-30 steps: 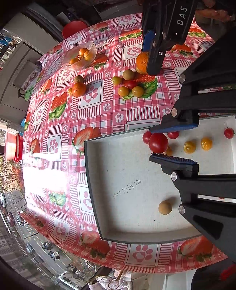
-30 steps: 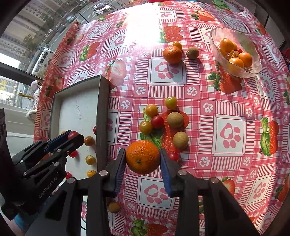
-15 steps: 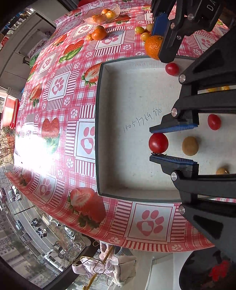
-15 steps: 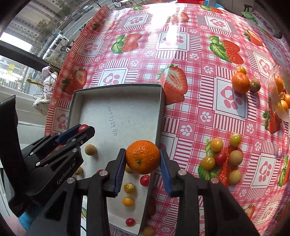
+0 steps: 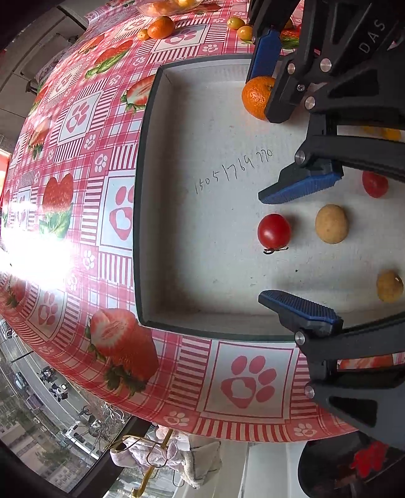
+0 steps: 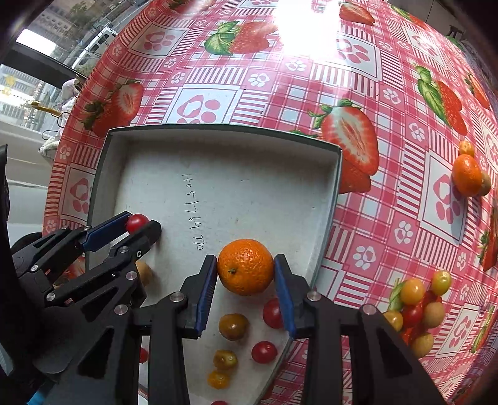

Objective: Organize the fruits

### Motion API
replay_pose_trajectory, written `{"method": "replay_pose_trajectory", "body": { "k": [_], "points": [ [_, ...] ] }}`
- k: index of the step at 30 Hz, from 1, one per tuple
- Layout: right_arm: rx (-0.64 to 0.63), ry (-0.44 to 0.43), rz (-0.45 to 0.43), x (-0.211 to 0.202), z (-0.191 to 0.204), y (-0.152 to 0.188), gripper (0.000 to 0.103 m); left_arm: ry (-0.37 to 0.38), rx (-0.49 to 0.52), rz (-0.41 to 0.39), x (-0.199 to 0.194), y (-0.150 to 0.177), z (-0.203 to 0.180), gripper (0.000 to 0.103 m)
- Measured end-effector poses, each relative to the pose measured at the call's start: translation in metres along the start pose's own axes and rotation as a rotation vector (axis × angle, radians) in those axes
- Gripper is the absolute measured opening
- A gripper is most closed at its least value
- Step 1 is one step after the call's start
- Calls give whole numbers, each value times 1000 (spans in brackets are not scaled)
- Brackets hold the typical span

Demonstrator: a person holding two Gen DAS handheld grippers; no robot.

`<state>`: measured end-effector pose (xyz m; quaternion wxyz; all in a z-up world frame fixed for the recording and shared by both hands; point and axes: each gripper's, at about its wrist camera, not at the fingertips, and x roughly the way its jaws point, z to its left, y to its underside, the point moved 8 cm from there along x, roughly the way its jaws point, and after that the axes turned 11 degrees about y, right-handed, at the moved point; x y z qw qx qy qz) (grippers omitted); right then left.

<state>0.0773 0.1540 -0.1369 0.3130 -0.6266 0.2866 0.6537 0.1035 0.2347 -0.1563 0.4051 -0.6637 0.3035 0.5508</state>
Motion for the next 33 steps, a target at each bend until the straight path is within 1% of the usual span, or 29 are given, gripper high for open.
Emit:
{"method": "replay_pose_trajectory", "body": {
  "k": [2,4,6,8,9,10,11,12,13,15,16,17,18,19,20,21,22,24,26,27,28,29,33],
  "points": [
    [11,-13,3,1,-2,1,40,23,-10,2,-1,2,2,66],
    [8,-16,4,1,-1,0,41,11,-12,8,-1,4,5,67],
    [6,-17,5,0,-1,0,44,6,-23,14,-1,8,10,67],
    [16,-28,6,-4,-1,1,48,17,-39,20,-2,9,14,67],
    [20,-34,3,-5,1,-1,49,23,-52,20,-4,10,16,70],
    [20,-38,-1,-9,-2,0,53,21,-64,17,-5,11,19,78],
    [20,-37,-6,-12,-2,0,58,39,-78,13,-5,13,23,86],
    [22,-34,-10,-15,-4,1,59,57,-91,11,-7,15,23,90],
    [28,-40,-13,-19,-6,2,63,65,-92,7,-9,16,23,91],
    [45,-70,-15,-25,-8,3,68,39,-69,7,-11,19,18,92],
    [48,-72,-16,-29,-10,5,68,32,-56,14,-12,20,16,96],
    [47,-62,-20,-32,-11,6,73,32,-45,17,-12,22,13,102],
    [47,-54,-23,-35,-11,7,79,30,-35,20,-12,23,10,102],
    [51,-33,-25,-38,-14,7,80,11,-21,24,-13,25,8,102],
    [54,-30,-27,-41,-16,8,81,-9,-3,28,-14,26,6,102],
    [59,-49,-26,-44,-15,10,81,-19,12,26,-16,27,4,102],
    [62,-58,-22,-45,-16,12,82,-19,21,22,-17,29,2,102],
    [56,-48,-24,-50,-18,16,83,-13,28,19,-22,30,-5,102],
    [45,-27,-30,-56,-20,23,91,-8,20,31,-24,35,-8,102],
    [43,-17,-34,-59,-23,26,93,-5,17,43,-27,37,-9,102],
    [42,-8,-37,-62,-24,29,100,-5,14,50,-28,40,-10,102],
    [42,-3,-36,-64,-26,31,103,-3,15,55,-31,43,-12,102],
    [40,16,-34,-73,-32,42,103,18,29,72,-42,56,-26,102]
  ]
}}
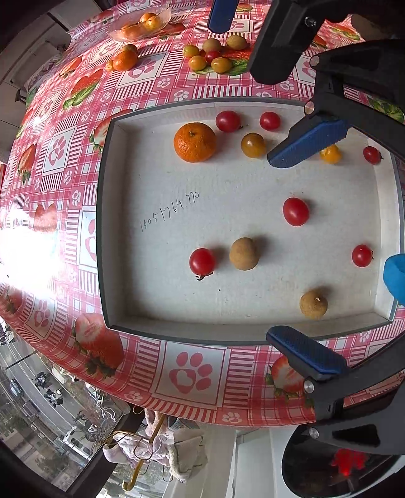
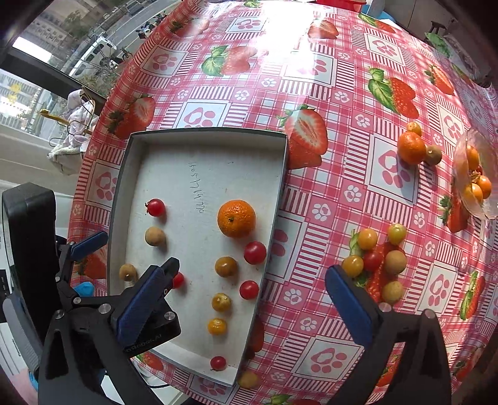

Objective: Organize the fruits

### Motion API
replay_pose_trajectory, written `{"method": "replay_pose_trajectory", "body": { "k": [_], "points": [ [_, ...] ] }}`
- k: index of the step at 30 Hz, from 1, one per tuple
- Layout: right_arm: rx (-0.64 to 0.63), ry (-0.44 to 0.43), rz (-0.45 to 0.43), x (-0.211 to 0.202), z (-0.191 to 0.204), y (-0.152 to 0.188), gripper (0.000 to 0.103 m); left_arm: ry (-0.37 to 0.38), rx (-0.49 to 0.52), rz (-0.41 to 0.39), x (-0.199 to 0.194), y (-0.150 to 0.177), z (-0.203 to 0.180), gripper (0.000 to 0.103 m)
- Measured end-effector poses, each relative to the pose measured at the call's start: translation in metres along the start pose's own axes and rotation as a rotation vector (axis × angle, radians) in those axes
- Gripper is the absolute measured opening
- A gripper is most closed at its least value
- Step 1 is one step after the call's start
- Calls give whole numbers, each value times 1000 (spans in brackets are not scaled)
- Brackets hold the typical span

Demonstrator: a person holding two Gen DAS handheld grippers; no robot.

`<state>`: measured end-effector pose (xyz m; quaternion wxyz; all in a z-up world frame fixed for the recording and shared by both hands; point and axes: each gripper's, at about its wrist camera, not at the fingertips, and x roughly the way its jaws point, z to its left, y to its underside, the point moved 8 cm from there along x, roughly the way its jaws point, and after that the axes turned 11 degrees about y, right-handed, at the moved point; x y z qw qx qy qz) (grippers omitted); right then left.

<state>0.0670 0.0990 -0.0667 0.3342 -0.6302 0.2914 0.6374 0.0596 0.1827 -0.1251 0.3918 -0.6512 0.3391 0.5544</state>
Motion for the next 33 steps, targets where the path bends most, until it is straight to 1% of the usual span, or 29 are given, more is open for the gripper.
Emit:
{"method": "replay_pose_trajectory", "body": {
  "k": [5,9,15,20,23,33],
  "points": [
    [-14,16,6,-11,-2,13,103,12,28,34,-10,21,-9,102],
    [-49,41,14,-18,0,26,103,18,55,64,-15,41,-19,102],
    [-72,56,26,-30,0,45,103,7,79,34,-36,63,-35,102],
    [-88,69,23,-37,0,52,103,1,107,24,-44,67,-34,102],
    [-92,73,20,-40,0,54,103,-2,115,28,-46,70,-40,102],
    [-102,84,7,-46,4,54,103,-12,132,29,-47,72,-37,102]
  ]
}}
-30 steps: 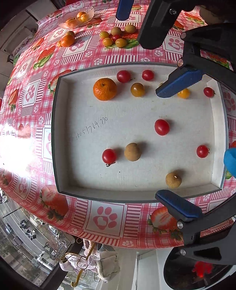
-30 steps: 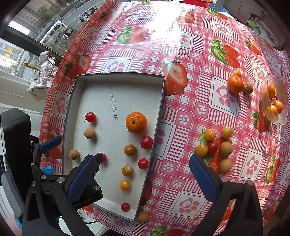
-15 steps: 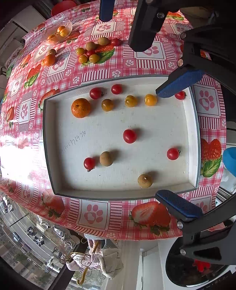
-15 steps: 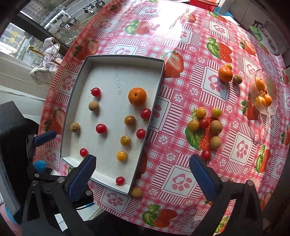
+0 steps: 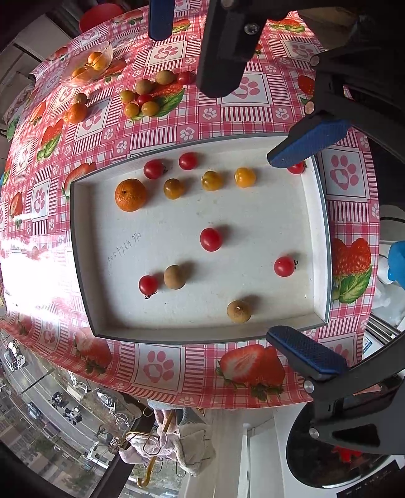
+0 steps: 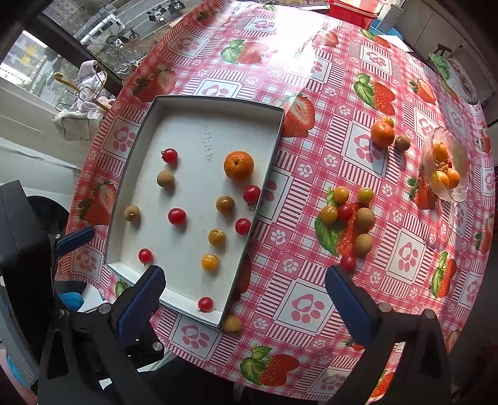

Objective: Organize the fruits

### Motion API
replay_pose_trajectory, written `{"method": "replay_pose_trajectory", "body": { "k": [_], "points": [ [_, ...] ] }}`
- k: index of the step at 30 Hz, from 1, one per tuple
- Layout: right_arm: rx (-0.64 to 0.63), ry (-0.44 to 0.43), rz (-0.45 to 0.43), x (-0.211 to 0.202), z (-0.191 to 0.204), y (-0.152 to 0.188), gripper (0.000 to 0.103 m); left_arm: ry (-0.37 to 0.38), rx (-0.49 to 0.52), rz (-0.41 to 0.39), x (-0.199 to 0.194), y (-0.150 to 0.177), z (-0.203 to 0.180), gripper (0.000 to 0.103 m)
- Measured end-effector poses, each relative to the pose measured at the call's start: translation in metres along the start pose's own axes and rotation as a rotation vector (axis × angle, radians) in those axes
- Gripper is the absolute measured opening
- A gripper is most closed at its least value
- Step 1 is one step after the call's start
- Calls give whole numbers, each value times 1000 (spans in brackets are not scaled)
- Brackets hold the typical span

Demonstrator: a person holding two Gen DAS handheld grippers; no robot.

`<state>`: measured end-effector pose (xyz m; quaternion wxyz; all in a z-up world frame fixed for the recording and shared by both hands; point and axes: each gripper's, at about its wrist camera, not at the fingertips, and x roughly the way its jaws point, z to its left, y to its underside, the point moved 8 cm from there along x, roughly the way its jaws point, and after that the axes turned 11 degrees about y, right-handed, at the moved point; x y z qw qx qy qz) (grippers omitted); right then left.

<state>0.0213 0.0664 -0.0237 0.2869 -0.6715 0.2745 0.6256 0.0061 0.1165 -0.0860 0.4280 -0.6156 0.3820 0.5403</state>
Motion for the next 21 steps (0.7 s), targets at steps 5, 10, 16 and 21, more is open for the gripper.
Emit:
{"method": "replay_pose_trajectory", "body": {
  "k": [5,10,16,21],
  "points": [
    [1,5,6,2,2,1,103,-1,6,4,1,2,0,102],
    [3,6,10,3,3,2,103,2,8,6,1,2,0,102],
    [-2,2,13,4,4,3,103,4,11,11,1,3,-1,102],
    [-10,1,17,6,5,4,103,6,17,0,1,2,-1,102]
  ]
}}
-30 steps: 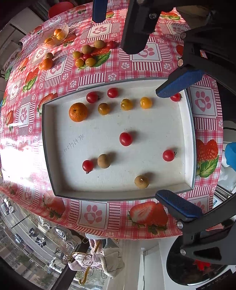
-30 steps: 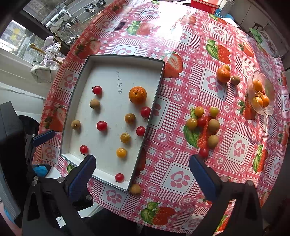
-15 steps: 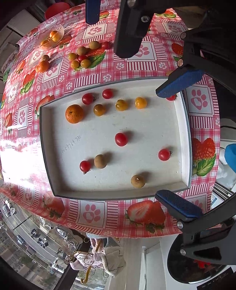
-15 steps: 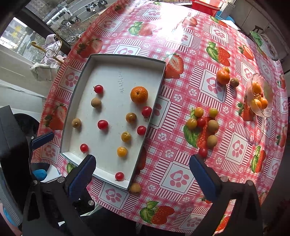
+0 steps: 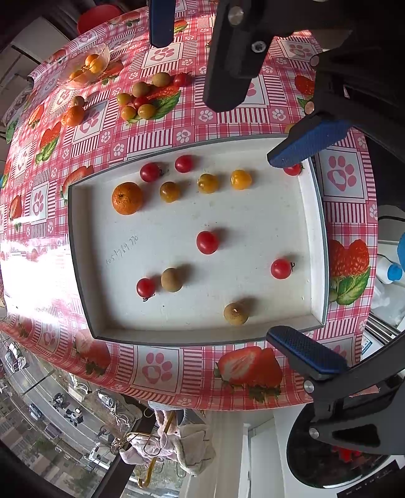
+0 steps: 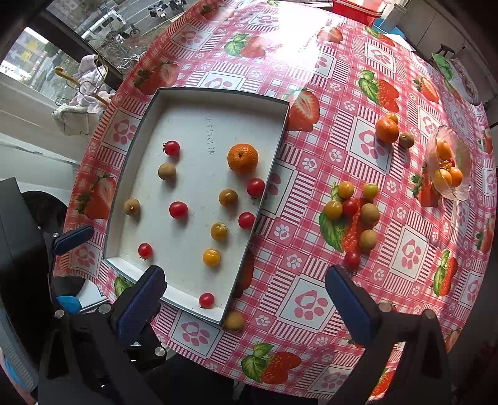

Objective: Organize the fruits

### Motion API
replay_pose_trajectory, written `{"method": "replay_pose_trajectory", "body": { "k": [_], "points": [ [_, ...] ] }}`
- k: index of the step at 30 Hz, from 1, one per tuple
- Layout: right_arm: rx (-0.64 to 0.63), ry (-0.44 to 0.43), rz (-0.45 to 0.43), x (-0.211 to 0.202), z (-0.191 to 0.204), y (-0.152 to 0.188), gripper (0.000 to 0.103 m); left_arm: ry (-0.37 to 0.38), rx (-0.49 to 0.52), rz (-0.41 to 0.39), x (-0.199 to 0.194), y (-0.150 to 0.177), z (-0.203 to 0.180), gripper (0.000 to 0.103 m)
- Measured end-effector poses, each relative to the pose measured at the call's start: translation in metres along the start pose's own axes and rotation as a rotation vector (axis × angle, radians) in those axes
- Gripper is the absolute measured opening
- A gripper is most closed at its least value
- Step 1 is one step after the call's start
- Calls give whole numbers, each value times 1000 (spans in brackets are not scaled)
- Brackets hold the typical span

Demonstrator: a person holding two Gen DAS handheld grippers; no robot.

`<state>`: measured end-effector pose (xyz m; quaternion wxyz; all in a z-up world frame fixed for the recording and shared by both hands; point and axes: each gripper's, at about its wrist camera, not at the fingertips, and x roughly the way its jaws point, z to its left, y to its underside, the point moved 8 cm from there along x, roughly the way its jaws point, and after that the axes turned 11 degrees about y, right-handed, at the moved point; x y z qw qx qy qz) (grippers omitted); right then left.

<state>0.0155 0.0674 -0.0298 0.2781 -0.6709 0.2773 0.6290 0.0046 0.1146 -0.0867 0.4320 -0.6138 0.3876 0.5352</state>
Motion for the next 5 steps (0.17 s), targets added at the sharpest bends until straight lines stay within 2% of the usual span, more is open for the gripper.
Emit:
{"method": "replay_pose_trajectory", "body": {
  "k": [5],
  "points": [
    [-4,0,1,1,0,0,103,5,2,7,0,1,-2,102]
  ]
}}
